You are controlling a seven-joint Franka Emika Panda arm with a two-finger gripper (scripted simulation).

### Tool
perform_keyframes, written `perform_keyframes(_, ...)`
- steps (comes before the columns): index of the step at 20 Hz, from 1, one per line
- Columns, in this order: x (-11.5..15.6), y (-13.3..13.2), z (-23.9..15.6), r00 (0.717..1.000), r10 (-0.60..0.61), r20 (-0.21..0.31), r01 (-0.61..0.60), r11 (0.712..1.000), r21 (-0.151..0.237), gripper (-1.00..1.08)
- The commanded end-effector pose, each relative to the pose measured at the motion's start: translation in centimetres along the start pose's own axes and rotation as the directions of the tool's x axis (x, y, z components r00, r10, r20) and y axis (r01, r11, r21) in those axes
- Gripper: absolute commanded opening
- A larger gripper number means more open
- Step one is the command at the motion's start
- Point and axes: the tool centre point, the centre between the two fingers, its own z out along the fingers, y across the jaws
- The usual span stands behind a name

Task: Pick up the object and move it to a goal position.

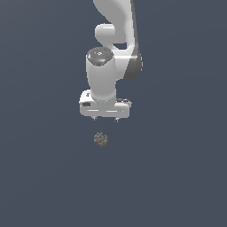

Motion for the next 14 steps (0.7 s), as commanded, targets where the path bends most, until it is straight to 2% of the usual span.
perform_keyframes(1, 0.0, 0.0, 0.0, 1.000, 0.000, 0.000, 0.000, 1.000, 0.000, 1.00)
perform_keyframes(14, 0.2, -0.2, -1.3, 0.998, -0.057, -0.011, 0.056, 0.998, -0.024, 1.00)
